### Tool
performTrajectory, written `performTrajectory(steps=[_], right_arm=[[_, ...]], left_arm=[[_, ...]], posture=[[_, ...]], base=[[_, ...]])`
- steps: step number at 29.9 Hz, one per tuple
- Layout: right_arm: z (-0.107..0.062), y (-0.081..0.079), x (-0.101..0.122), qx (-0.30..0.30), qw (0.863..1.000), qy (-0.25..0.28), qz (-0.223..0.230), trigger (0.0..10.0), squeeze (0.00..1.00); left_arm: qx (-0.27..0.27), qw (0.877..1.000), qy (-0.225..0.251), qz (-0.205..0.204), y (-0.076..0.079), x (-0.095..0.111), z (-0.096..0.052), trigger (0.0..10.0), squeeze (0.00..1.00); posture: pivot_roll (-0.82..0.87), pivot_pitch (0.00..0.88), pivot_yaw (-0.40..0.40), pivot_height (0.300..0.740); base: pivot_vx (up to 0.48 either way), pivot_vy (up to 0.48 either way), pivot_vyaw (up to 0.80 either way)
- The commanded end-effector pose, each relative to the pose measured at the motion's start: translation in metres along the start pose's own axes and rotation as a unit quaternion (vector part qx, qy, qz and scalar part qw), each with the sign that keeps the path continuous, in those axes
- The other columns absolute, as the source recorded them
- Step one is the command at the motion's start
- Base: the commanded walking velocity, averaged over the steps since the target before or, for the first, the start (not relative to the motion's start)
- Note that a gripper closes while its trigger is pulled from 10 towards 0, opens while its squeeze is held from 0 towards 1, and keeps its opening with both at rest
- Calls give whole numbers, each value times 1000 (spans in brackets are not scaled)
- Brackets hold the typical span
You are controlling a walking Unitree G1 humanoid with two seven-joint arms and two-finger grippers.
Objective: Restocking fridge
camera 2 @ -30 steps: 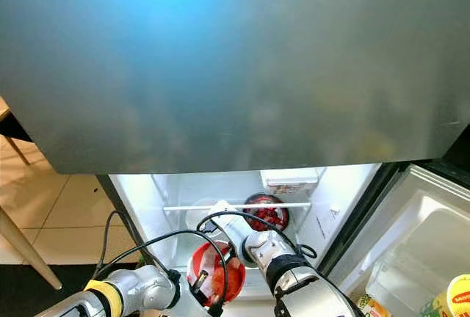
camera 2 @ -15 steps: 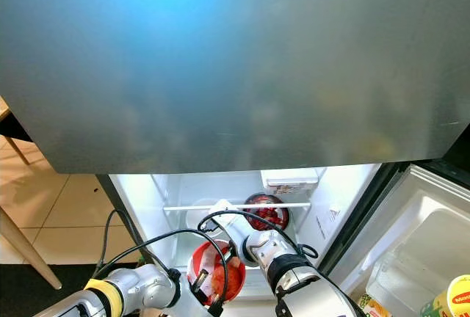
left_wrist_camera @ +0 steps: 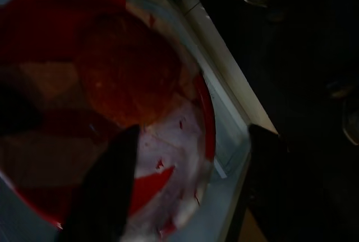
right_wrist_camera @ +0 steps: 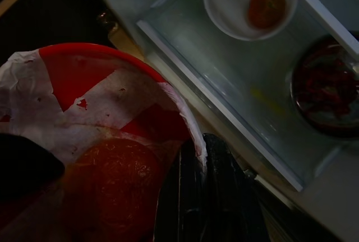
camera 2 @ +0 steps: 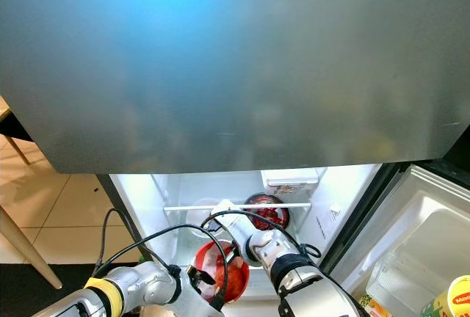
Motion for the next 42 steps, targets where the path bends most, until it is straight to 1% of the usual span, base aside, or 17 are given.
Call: performTrajectory(steps=[1, 7, 15, 25, 26, 27, 28, 29, 32, 33, 34, 35, 36, 37, 39, 40, 42], right_arm=[[1, 1, -9, -10, 1000, -2, 19, 0, 0], [-2, 12, -29, -42, 997, -19, 54, 0, 0], [-14, 34, -59, -98, 973, -9, 207, 0, 0], [-16, 36, -77, -128, 952, -14, 277, 0, 0], [-15, 35, -77, -129, 948, -11, 291, 3373, 0], [-15, 35, -77, -130, 945, -6, 301, 8980, 0], [-14, 34, -76, -128, 942, 1, 310, 10000, 0], [-13, 32, -74, -124, 942, 8, 313, 10000, 0], [-12, 31, -74, -123, 943, 9, 310, 10000, 0], [-12, 31, -72, -122, 942, 17, 312, 10000, 0], [-11, 30, -70, -121, 942, 23, 314, 10000, 0], [-11, 30, -66, -119, 938, 33, 324, 10000, 0], [-11, 30, -66, -119, 938, 33, 324, 10000, 0], [-10, 30, -61, -116, 934, 47, 336, 10000, 0], [-10, 30, -61, -116, 934, 47, 336, 10000, 0], [-9, 28, -58, -112, 933, 52, 339, 10000, 0], [-8, 26, -56, -109, 934, 52, 337, 10000, 0]], left_arm=[[-3, 1000, 9, -28, 3, 0, 0, 10000, 1000], [0, 995, 29, -91, 7, 0, -2, 10000, 1000], [18, 972, 41, -230, 25, -12, -4, 10000, 1000], [69, 954, -13, -292, 39, -40, -10, 10000, 1000], [97, 941, -26, -323, 39, -47, -12, 10000, 1000], [122, 927, -35, -353, 39, -53, -13, 10000, 1000], [172, 890, -48, -418, 36, -63, -17, 10000, 1000], [229, 830, -59, -506, 35, -75, -23, 10000, 1000], [242, 810, -59, -531, 36, -78, -24, 10000, 1000], [256, 782, -53, -566, 38, -81, -25, 10000, 176], [265, 761, -48, -590, 39, -82, -26, 10000, 176], [277, 729, -36, -625, 40, -84, -27, 10000, 0], [277, 729, -36, -625, 40, -84, -27, 10000, 0], [295, 674, -8, -677, 41, -83, -27, 10000, 0], [295, 674, -8, -677, 41, -83, -27, 10000, 0], [303, 634, 20, -712, 41, -81, -26, 10000, 0], [303, 619, 32, -723, 41, -79, -26, 10000, 0]], posture=[[-39, 32, 26, 695], [-34, 32, 24, 695], [-33, 29, 28, 695], [-31, 28, 28, 695], [-31, 28, 30, 695], [-31, 28, 30, 695], [-31, 28, 30, 695], [-31, 28, 30, 695], [-31, 28, 30, 695], [-29, 28, 31, 695], [-29, 28, 31, 695], [-29, 28, 31, 695], [-29, 28, 31, 695], [-29, 28, 27, 695], [-29, 28, 27, 695], [-29, 28, 27, 695], [-29, 28, 27, 695]], base=[[0, 0, 0], [0, 0, 0], [0, 0, 0], [0, 0, 0], [0, 0, 0], [0, 0, 0], [0, 0, 0], [0, 0, 0], [0, 0, 0], [0, 0, 0], [0, 0, 0], [0, 0, 0], [0, 0, 0], [0, 0, 0], [0, 0, 0], [0, 0, 0], [0, 0, 0]])
Point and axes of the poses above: a point about 5 cm out from each wrist's last joint towards the gripper, its own z axis pointing out of the wrist towards the gripper, its own x axis along the axis of the wrist's last joint, y = z × x, the point moved 3 cm from there along z, pointing out of the wrist towards the gripper, and after that the axes turned 13 degrees about -z, right-handed, at the moved point
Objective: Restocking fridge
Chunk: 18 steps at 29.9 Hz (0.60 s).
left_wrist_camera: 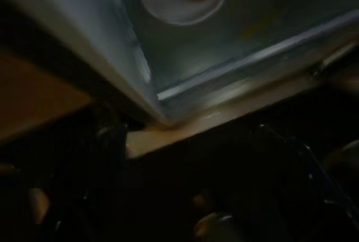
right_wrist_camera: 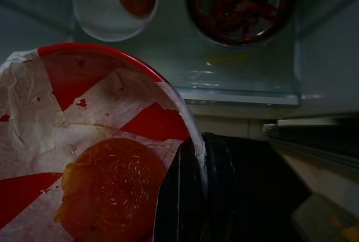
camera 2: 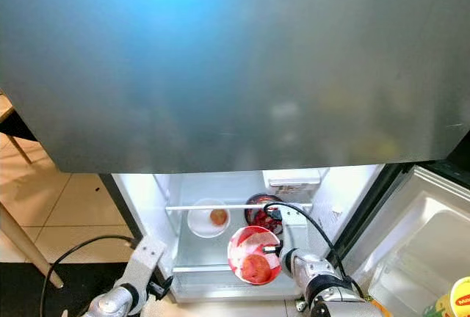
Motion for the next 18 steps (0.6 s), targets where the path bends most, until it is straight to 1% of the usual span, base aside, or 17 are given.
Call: performTrajectory(steps=[1, 2, 4, 5, 11, 14, 16, 18], right_arm=[[0, -4, 10, 5, 1000, 21, 5, 10000, 0], [1, -7, 10, 10, 1000, 20, 1, 10000, 0], [1, -9, 10, 15, 1000, 21, -3, 10000, 0], [2, -13, 12, 19, 1000, 24, -6, 10000, 0], [2, -19, 16, 28, 999, 29, -14, 10000, 0], [2, -21, 20, 31, 999, 33, -16, 10000, 0], [2, -25, 25, 38, 998, 37, -18, 10000, 0], [2, -26, 27, 39, 998, 38, -19, 10000, 0]], left_arm=[[-6, 999, 3, -34, 4, -5, -1, 10000, 0], [-7, 999, 5, -43, 5, -6, -1, 10000, 0], [-8, 999, 5, -47, 6, -8, -2, 10000, 0], [-10, 998, 7, -60, 7, -9, -2, 10000, 0], [-13, 997, 19, -76, 7, -6, -2, 10000, 0], [-18, 996, 28, -77, 8, -3, -2, 10000, 0], [-22, 997, 36, -60, 8, 2, -2, 10000, 0], [-25, 997, 38, -55, 9, 3, -1, 10000, 0]], posture=[[-29, 28, 27, 695], [-31, 26, 26, 690], [-31, 26, 26, 685], [-32, 25, 25, 675], [-32, 25, 25, 655], [-29, 24, 22, 645], [-29, 24, 22, 630], [-30, 21, 21, 625]], base=[[0, 0, 0], [0, 0, 0], [0, 0, 0], [0, 0, 0], [0, 0, 0], [0, 0, 0], [0, 0, 0], [0, 0, 0]])
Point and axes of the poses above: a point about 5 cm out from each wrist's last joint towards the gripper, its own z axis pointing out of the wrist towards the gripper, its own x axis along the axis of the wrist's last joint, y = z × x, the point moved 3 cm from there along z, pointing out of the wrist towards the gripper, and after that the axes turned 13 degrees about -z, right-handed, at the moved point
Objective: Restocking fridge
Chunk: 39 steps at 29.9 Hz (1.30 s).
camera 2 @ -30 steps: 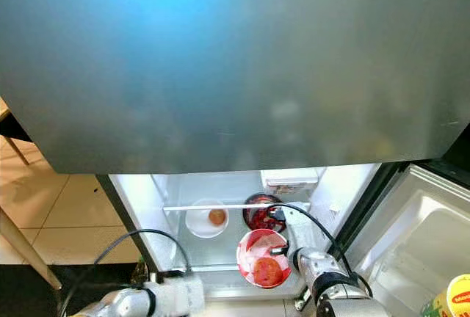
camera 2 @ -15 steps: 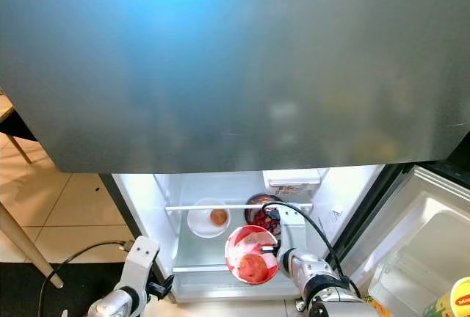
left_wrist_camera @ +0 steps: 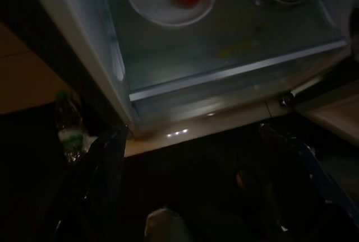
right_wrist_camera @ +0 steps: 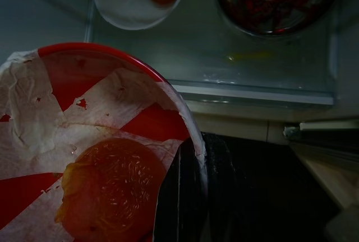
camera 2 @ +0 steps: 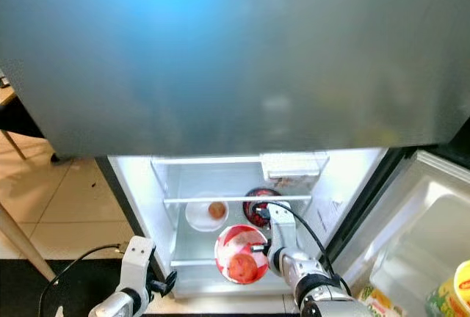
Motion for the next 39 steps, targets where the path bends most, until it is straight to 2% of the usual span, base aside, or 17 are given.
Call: performTrajectory(steps=[1, 6, 14, 20, 23, 24, 29, 31, 32, 35, 36, 39], right_arm=[[0, -3, 12, 7, 1000, 20, -5, 10000, 0], [-2, -4, 21, 15, 1000, 25, -13, 10000, 0], [-6, -2, 41, 24, 999, 37, -31, 10000, 0], [-9, -2, 51, 37, 997, 47, -49, 10000, 0], [-13, 0, 58, 56, 994, 42, -78, 10000, 0], [-19, 7, 66, 65, 991, 27, -115, 10000, 0], [-23, 11, 74, 69, 990, 34, -120, 10000, 0], [-31, 14, 91, 85, 988, 51, -120, 10000, 0], [-31, 14, 91, 85, 988, 51, -120, 10000, 0], [-46, 14, 126, 109, 983, 101, -106, 10000, 0], [-46, 14, 126, 109, 983, 101, -106, 10000, 0], [-56, 11, 149, 121, 981, 132, -73, 10000, 0]], left_arm=[[-6, 1000, -1, 9, 2, -2, 0, 10000, 0], [-14, 1000, 6, 13, 5, 2, 1, 10000, 0], [-40, 998, 27, 30, 18, 13, 6, 10000, 0], [-47, 998, 38, 34, 21, 18, 7, 10000, 0], [-52, 997, 43, 38, 23, 20, 7, 10000, 0], [-55, 997, 48, 40, 23, 22, 7, 10000, 0], [-56, 996, 54, 37, 23, 24, 7, 10000, 0], [-57, 996, 60, 36, 23, 27, 8, 10000, 0], [-57, 996, 60, 36, 23, 27, 8, 10000, 0], [-61, 995, 66, 36, 26, 30, 9, 10000, 0], [-61, 995, 66, 36, 26, 30, 9, 10000, 0], [-66, 995, 69, 37, 29, 31, 9, 10000, 0]], posture=[[-30, 21, 21, 620], [-30, 20, 20, 605], [-30, 20, 20, 565], [-34, 19, 18, 555], [-34, 19, 18, 555], [-34, 19, 18, 555], [-36, 16, 18, 555], [-36, 16, 18, 555], [-36, 16, 18, 555], [-36, 16, 18, 555], [-36, 16, 18, 555], [-39, 15, 17, 555]], base=[[0, 0, 0], [0, 0, 0], [0, 0, 0], [0, 0, 0], [0, 0, 0], [0, 0, 0], [0, 0, 0], [0, 0, 0], [0, 0, 0], [0, 0, 0], [0, 0, 0], [0, 0, 0]])
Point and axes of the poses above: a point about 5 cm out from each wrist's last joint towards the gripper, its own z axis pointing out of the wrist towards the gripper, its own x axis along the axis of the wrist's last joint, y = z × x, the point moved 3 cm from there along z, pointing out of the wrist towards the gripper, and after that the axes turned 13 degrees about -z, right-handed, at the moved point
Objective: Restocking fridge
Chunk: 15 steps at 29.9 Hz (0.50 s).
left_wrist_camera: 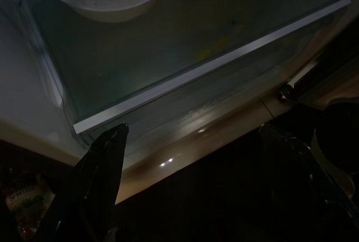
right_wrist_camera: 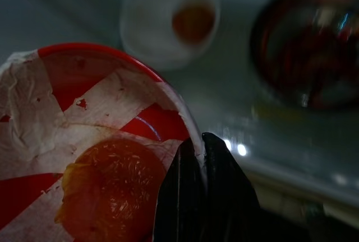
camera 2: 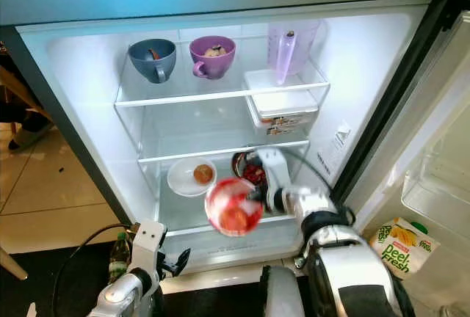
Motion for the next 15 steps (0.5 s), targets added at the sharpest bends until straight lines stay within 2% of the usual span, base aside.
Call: performTrajectory(steps=[1, 5, 9, 12, 15], right_arm=[[-1, -3, 15, 8, 999, 27, 29, 10000, 0], [-3, -6, 39, 0, 998, 56, 26, 10000, 0], [-4, -6, 45, -5, 998, 60, 23, 10000, 0], [-1, -12, 58, -29, 998, 52, -6, 10000, 0], [2, -18, 62, -33, 998, 46, -15, 10000, 0]], left_arm=[[-6, 1000, 3, -4, 5, -1, 0, 10000, 0], [-8, 1000, 5, -3, 6, -1, 1, 10000, 0], [-9, 1000, 5, -2, 6, -1, 1, 10000, 0], [-10, 1000, 5, 0, 6, -1, 1, 10000, 0], [-11, 1000, 5, 1, 6, 0, 1, 10000, 0]], posture=[[-39, 15, 17, 555], [-39, 15, 17, 555], [-36, 16, 20, 555], [-34, 16, 18, 555], [-34, 16, 18, 555]], base=[[0, 0, 0], [0, 0, 0], [0, 0, 0], [0, 0, 0], [0, 0, 0]])
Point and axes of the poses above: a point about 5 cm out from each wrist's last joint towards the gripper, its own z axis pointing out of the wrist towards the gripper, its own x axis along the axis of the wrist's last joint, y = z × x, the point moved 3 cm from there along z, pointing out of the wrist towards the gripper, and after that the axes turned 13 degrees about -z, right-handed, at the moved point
